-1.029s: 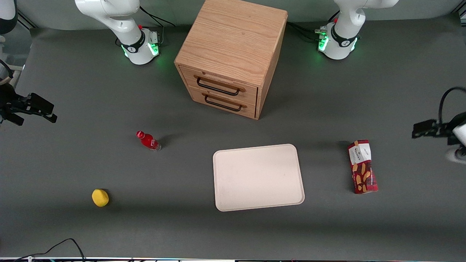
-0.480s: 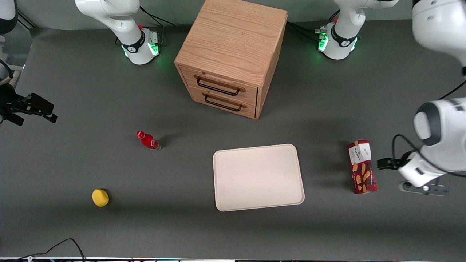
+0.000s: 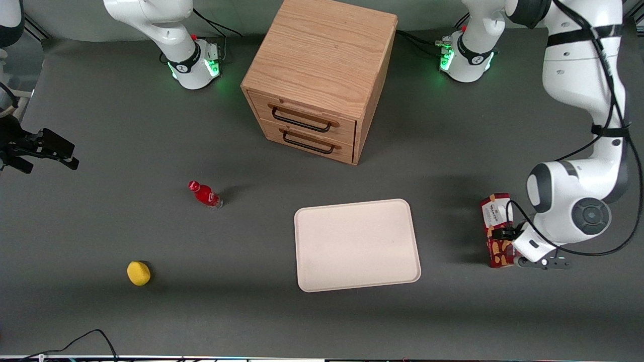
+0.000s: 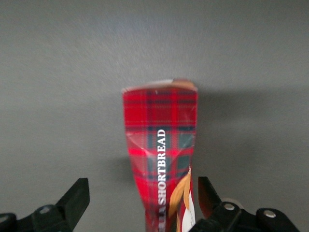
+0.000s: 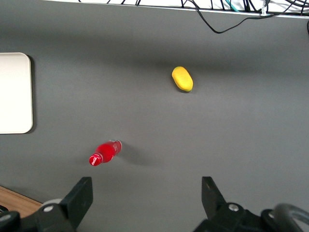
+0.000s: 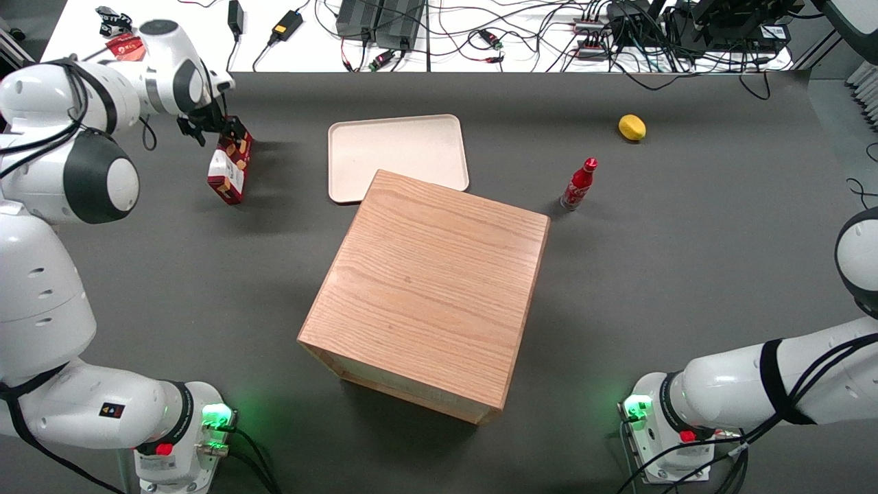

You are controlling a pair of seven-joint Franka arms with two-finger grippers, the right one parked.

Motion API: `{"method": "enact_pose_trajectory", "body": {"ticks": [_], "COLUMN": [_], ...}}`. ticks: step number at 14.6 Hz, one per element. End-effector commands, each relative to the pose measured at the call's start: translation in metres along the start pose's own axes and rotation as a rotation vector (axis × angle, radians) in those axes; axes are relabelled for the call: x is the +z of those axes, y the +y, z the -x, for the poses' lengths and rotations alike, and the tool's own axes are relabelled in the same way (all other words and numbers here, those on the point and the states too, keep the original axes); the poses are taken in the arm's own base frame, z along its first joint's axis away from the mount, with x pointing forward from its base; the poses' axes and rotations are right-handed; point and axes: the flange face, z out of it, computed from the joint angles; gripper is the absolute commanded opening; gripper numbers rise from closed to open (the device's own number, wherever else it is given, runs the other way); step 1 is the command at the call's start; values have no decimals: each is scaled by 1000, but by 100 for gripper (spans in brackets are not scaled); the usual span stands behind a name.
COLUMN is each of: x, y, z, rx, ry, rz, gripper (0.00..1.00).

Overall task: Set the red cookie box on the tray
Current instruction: 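Close the left gripper around the top of the shortbread box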

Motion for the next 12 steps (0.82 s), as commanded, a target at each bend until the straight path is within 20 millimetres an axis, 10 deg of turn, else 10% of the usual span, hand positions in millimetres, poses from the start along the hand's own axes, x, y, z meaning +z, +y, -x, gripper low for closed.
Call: {"method": "enact_pose_trajectory", "body": {"ticks": [1, 4, 9, 12], "x": [0, -6, -17, -90], "y": [1, 1, 3, 18], "z": [4, 3, 3, -13], "rx": [-15, -20, -22, -20], "ry": [4, -29, -26, -44], "rz": [3, 16, 20, 44], "gripper": [80, 5, 0, 0]}}
